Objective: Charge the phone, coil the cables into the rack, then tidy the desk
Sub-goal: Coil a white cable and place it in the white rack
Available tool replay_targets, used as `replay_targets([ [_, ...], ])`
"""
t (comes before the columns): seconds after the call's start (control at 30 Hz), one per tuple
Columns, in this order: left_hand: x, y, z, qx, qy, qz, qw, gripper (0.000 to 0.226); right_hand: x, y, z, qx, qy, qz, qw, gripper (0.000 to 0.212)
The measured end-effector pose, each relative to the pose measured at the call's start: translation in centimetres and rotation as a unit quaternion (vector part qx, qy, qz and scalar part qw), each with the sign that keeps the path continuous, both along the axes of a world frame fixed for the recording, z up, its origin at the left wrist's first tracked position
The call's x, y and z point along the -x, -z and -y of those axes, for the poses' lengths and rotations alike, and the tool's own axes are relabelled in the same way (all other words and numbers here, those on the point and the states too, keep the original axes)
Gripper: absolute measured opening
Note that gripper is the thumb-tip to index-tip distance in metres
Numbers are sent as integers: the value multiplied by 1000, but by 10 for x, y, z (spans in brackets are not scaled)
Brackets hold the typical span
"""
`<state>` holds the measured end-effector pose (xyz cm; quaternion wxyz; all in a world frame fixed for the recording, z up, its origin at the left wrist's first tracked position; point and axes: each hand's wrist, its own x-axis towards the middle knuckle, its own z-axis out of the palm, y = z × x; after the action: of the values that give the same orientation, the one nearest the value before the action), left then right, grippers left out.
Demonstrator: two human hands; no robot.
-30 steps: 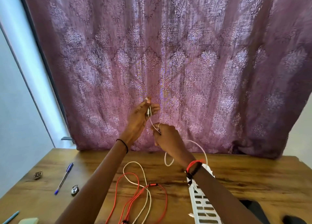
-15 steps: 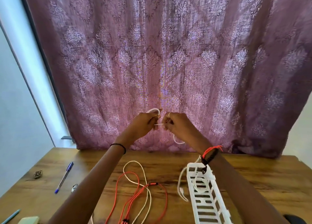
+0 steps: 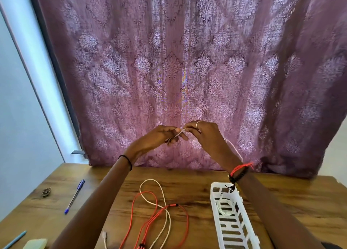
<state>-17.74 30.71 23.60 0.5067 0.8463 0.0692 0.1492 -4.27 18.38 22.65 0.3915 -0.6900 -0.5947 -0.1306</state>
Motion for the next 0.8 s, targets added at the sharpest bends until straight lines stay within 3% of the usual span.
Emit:
replay_targets([
  [0.1, -2, 0, 1, 60, 9, 15, 998, 33, 3, 1, 1, -28, -11, -54, 998, 13],
  [0.23, -5, 9, -1, 222, 26, 49, 974, 28, 5, 5, 1, -33, -6, -92, 995, 12],
  [0.47, -7, 9, 3, 486, 72, 121, 863, 39, 2, 9, -10, -74, 98, -40, 992, 13],
  [0.57, -9, 8, 4, 539, 83, 135, 827, 37, 0, 11, -13, -81, 134, -21, 988, 18],
  [0.8, -10, 9, 3, 577, 81, 150, 798, 37, -3, 11, -16, -49, 55, -102, 992, 33],
])
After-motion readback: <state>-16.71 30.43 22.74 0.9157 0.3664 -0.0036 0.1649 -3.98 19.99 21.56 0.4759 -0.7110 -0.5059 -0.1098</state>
